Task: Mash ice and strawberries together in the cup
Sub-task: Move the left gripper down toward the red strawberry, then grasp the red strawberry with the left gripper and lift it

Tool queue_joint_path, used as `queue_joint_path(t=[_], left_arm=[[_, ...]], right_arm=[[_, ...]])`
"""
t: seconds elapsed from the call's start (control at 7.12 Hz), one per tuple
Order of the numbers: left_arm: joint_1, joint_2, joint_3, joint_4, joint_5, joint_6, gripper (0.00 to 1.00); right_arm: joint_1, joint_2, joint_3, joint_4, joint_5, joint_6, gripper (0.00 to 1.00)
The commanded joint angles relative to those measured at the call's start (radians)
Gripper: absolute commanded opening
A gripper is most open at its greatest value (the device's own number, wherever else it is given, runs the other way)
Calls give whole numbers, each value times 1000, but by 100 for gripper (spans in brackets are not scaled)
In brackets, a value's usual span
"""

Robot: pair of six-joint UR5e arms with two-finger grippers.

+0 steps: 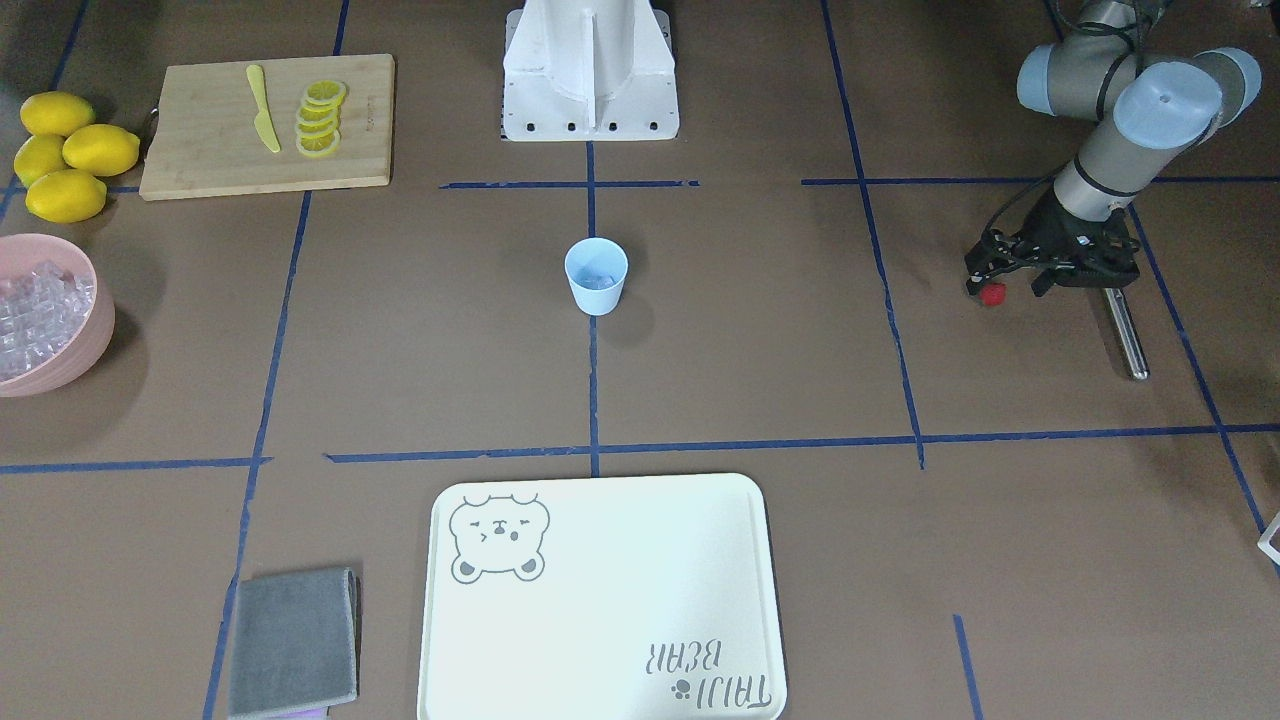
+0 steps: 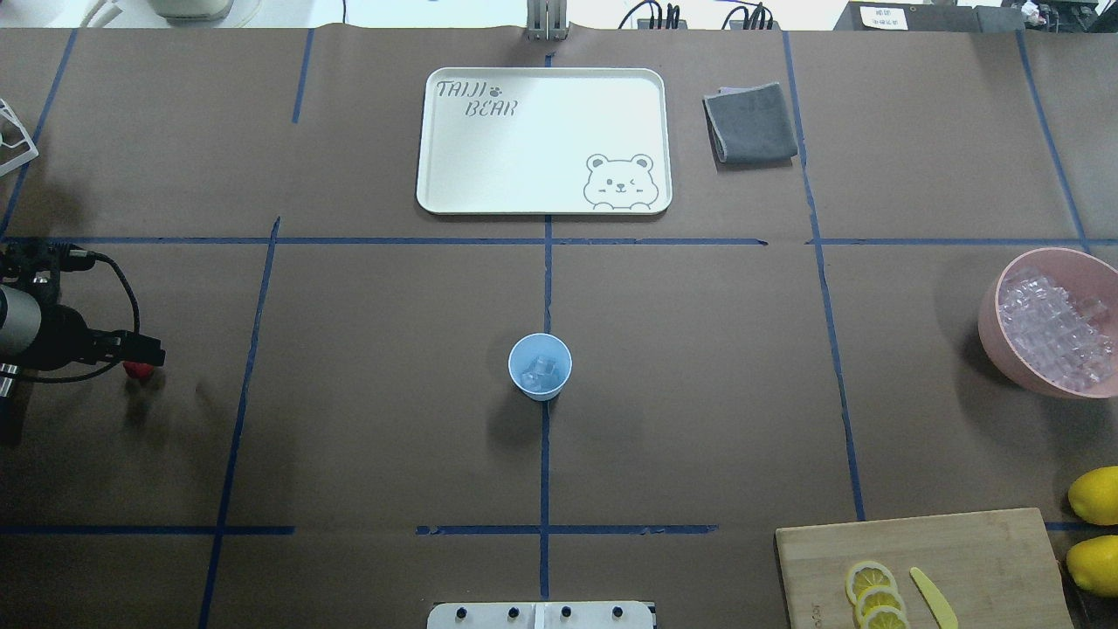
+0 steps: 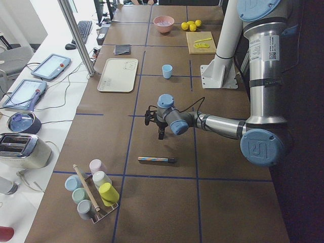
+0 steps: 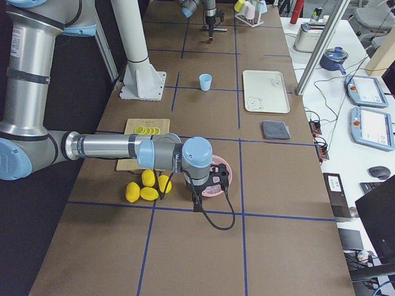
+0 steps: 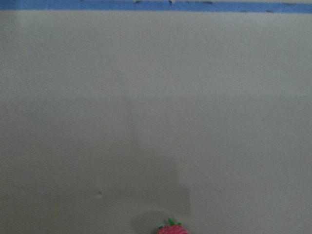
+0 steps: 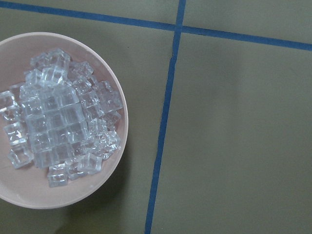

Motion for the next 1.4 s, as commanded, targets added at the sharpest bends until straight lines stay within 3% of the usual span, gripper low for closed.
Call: queue_joint_path(t=[0.0,0.14,0.42,0.84,0.98,1.26], left_arm=[[2,-3,5,4,-1,-1,30],[2,-3,5,6,-1,3,9],[2,-3,8,7,-1,11,1],[-3,-25,-40,50,-8,11,0],[-3,-37,-96,131,-7,9,0],[-4,-144,-234,409,-1,-3,0]], right_arm=[[0,1,-1,1,0,0,100],[0,-1,-1,1,0,2,100],[0,1,-1,1,0,2,100],[0,1,2,1,0,2,100],[0,1,4,1,0,2,100],[0,1,5,1,0,2,100]])
